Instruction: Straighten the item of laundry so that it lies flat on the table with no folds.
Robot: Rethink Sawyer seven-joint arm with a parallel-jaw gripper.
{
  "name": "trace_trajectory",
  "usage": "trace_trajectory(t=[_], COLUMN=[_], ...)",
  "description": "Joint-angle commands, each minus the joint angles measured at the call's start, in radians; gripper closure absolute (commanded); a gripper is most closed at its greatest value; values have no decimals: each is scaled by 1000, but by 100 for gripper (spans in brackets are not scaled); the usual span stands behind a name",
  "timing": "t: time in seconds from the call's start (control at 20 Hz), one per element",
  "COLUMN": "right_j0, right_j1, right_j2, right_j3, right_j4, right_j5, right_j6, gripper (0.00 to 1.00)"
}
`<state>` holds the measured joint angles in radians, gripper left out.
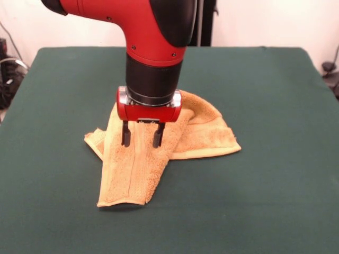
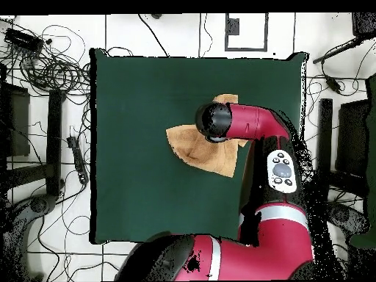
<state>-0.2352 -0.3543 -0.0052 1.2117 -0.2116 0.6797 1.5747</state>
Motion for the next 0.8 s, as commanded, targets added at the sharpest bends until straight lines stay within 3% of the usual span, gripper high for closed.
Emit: trace_trajectory(t=[0.05, 0.8], right_j0=[17, 19], right_j1=[23, 21], right_j2=[109, 106], right_j3=[95, 99], right_j4=[1, 27], right_j5=[-18, -45], right_j6=[43, 101], gripper=[0, 0])
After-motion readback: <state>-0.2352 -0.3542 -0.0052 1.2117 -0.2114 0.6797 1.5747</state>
